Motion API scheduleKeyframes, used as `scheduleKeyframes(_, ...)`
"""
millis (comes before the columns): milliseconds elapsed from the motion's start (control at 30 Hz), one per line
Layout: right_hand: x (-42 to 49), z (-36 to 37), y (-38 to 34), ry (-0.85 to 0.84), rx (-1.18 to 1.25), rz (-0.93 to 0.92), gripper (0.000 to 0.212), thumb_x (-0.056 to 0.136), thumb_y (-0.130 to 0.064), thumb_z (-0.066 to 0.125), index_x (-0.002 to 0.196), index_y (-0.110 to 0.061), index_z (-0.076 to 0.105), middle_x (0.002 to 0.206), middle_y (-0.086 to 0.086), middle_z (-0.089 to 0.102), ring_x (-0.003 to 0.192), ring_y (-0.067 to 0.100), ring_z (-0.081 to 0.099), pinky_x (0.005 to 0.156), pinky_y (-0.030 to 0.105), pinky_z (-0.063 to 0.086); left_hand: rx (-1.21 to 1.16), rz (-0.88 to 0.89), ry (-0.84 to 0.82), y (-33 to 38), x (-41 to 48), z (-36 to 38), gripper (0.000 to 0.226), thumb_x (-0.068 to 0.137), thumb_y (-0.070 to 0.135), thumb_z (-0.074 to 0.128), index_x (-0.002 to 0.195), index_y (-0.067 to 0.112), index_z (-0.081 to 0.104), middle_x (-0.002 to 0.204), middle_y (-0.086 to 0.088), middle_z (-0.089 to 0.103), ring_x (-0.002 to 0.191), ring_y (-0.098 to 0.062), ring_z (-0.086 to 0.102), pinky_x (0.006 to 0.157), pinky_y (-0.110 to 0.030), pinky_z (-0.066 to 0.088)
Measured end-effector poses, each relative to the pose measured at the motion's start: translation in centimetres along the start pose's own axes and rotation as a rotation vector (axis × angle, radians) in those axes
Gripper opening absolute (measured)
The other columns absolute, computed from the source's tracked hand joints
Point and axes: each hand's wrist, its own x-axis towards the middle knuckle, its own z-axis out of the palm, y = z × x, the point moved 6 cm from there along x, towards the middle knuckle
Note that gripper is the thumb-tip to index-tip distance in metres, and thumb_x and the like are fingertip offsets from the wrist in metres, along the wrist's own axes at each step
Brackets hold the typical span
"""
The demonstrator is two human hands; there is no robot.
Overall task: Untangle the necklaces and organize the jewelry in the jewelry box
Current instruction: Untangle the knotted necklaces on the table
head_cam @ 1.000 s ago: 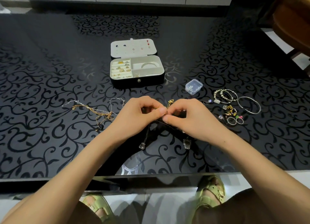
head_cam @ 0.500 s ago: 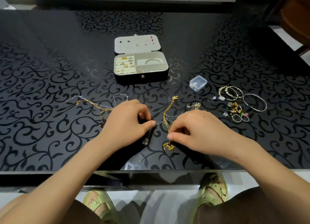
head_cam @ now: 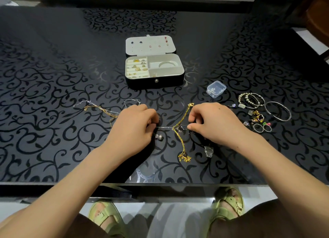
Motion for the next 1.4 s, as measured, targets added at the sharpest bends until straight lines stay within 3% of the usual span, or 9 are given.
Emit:
scheduleKeyframes(133, -0.1, 0.3, 0.3, -0.035, -0.006, 0.033, 0.015, 0.089, -0.026, 0.057, 0.080, -0.015, 0.061, 0.069, -0.010, 0.054, 0.082, 0.019, 0.056, 0.074, 0.030, 0.043, -0.031, 0.002, -0.018, 0.2, -0.5, 0.3, 0.011, 0.082, 0.024, 0.067, 0.083, 0.015, 0.060, 0.079, 0.004, 0.049, 0.079, -0.016, 0.043, 0.071, -0.027, 0.030)
scheduleKeyframes(267, -0.6, 0.0, 0.0, -0.027, -0.034, -0.008, 0.017, 0.093, -0.023, 0.050, 0.085, -0.012, 0.058, 0.087, -0.001, 0.060, 0.090, 0.023, 0.054, 0.081, 0.035, 0.044, -0.072, -0.015, -0.039, 0.1, -0.9, 0.6, 0.012, 0.083, 0.025, 0.066, 0.085, 0.016, 0.058, 0.082, 0.005, 0.047, 0.082, -0.017, 0.044, 0.075, -0.028, 0.033)
scheduleKeyframes(433, -1.5, -1.7, 0.0, 0.005, 0.183, -0.013, 0.011, 0.093, -0.018, 0.049, 0.084, -0.014, 0.053, 0.077, -0.011, 0.053, 0.073, 0.009, 0.046, 0.063, 0.025, 0.034, -0.086, -0.031, -0.049, 0.0, -0.9, 0.6, 0.013, 0.084, 0.026, 0.066, 0.087, 0.016, 0.059, 0.083, 0.006, 0.046, 0.083, -0.014, 0.042, 0.073, -0.025, 0.029)
scheduleKeyframes(567, -1.4, -2.0, -0.4, 0.001, 0.346, 0.005, 0.009, 0.093, -0.017, 0.049, 0.085, -0.014, 0.052, 0.089, -0.005, 0.065, 0.074, 0.008, 0.054, 0.069, 0.028, 0.043, -0.098, -0.038, -0.054, -0.1, -0.9, 0.7, 0.013, 0.083, 0.026, 0.067, 0.087, 0.016, 0.059, 0.082, 0.006, 0.046, 0.083, -0.014, 0.042, 0.072, -0.025, 0.028)
scheduleKeyframes(733, -0.9, -1.7, -0.7, -0.009, 0.536, 0.038, 0.013, 0.096, -0.012, 0.042, 0.083, -0.013, 0.046, 0.068, -0.003, 0.068, 0.049, 0.000, 0.050, 0.051, 0.011, 0.036, -0.101, -0.023, -0.052, -0.1, -1.0, 0.7, 0.012, 0.083, 0.025, 0.066, 0.087, 0.016, 0.059, 0.082, 0.006, 0.047, 0.082, -0.015, 0.043, 0.071, -0.025, 0.028)
scheduleKeyframes(800, -0.6, -1.7, -0.6, 0.009, 0.588, 0.050, 0.013, 0.096, -0.014, 0.044, 0.083, -0.015, 0.046, 0.056, -0.004, 0.062, 0.045, 0.002, 0.050, 0.053, 0.015, 0.040, -0.099, -0.005, -0.048, -0.1, -1.0, 0.7, 0.012, 0.084, 0.024, 0.067, 0.087, 0.016, 0.059, 0.080, 0.006, 0.047, 0.081, -0.016, 0.044, 0.073, -0.027, 0.031)
scheduleKeyframes(1033, 0.9, -3.3, -3.4, 0.096, 0.404, -0.170, 0.003, 0.084, -0.022, 0.063, 0.083, -0.023, 0.060, 0.061, -0.007, 0.054, 0.056, 0.005, 0.046, 0.064, 0.027, 0.042, -0.063, 0.077, -0.032, 0.1, -1.2, 0.6, 0.020, 0.079, 0.036, 0.057, 0.084, 0.017, 0.061, 0.076, 0.007, 0.049, 0.073, -0.017, 0.047, 0.068, -0.032, 0.039)
scheduleKeyframes(1200, 2.5, -3.9, -5.6, 0.112, 0.454, -0.237, 0.011, 0.084, -0.014, 0.063, 0.091, -0.022, 0.061, 0.069, -0.008, 0.055, 0.059, 0.003, 0.046, 0.060, 0.011, 0.037, -0.018, 0.110, -0.044, 0.0, -1.2, 0.7, 0.033, 0.080, 0.050, 0.044, 0.083, 0.022, 0.061, 0.074, 0.010, 0.046, 0.071, -0.015, 0.045, 0.065, -0.033, 0.040)
scheduleKeyframes(1400, 3.9, -3.3, -6.4, 0.162, 0.552, -0.224, 0.022, 0.084, -0.002, 0.057, 0.100, -0.015, 0.065, 0.079, -0.005, 0.060, 0.071, 0.010, 0.054, 0.072, 0.017, 0.044, 0.026, 0.119, -0.054, 0.1, -1.5, 0.7, 0.035, 0.079, 0.051, 0.041, 0.085, 0.024, 0.062, 0.075, 0.008, 0.049, 0.073, -0.018, 0.047, 0.065, -0.031, 0.034)
